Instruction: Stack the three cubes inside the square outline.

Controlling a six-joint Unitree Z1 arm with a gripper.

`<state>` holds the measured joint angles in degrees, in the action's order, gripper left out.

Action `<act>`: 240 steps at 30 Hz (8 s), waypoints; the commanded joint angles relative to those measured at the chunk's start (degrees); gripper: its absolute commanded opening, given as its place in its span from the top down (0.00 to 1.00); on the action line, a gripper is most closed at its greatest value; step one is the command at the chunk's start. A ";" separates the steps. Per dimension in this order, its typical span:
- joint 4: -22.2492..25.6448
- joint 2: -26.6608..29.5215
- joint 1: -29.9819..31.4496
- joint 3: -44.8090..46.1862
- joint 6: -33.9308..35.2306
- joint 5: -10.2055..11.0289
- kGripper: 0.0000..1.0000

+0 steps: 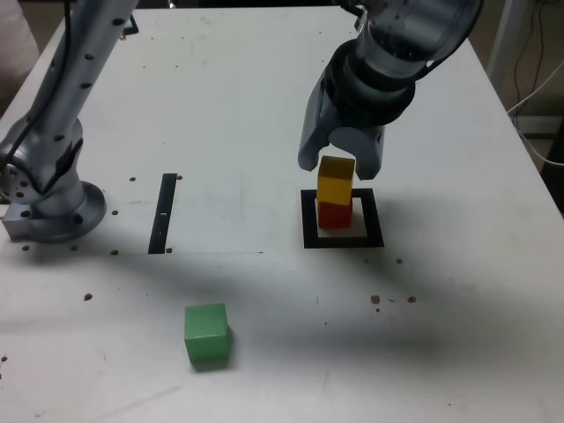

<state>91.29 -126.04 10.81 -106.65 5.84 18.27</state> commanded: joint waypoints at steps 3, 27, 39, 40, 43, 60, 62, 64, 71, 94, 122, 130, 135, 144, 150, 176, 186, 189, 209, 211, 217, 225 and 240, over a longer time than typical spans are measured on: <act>1.06 1.89 0.01 0.55 -0.04 -0.08 0.00; -1.06 29.72 8.46 18.47 -5.52 -8.07 0.01; -6.98 29.17 8.72 26.10 -1.60 -20.58 0.00; -7.52 29.20 8.77 26.73 -1.35 -20.70 0.00; -8.73 29.32 8.88 28.47 -1.10 -20.78 0.00; -17.95 31.06 12.56 38.02 6.90 -22.61 0.00; -18.37 30.25 13.41 37.61 8.09 -23.03 0.00; -18.77 29.52 14.29 37.40 9.54 -23.47 0.00; -21.37 26.11 18.92 36.47 14.50 -26.83 0.00; -29.53 17.99 23.99 38.03 15.52 -32.07 0.00; -32.42 14.36 23.38 37.80 15.91 -30.90 0.41; -32.30 14.25 23.08 36.92 16.36 -29.52 0.70; -32.26 14.19 22.72 36.45 16.39 -29.51 0.84; -30.84 14.00 22.68 35.29 15.26 -29.66 0.93; -25.05 15.19 22.49 31.68 14.56 -27.75 0.95; -6.26 24.72 0.86 13.22 -0.45 -18.74 0.95; -4.73 18.42 -4.77 6.84 -3.80 -17.22 0.95; -4.80 16.78 -5.88 5.68 -5.27 -17.14 0.94; -5.67 11.05 -7.99 3.83 -8.15 -15.73 0.91; -5.69 10.43 -8.45 3.85 -8.62 -15.68 0.90; -5.78 9.45 -9.14 3.72 -9.25 -15.64 0.87; -5.60 9.10 -9.14 3.32 -9.35 -15.75 0.82; -4.68 10.34 -8.48 3.54 -10.35 -17.52 0.04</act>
<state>86.38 -116.41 2.27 -103.15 -4.48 0.87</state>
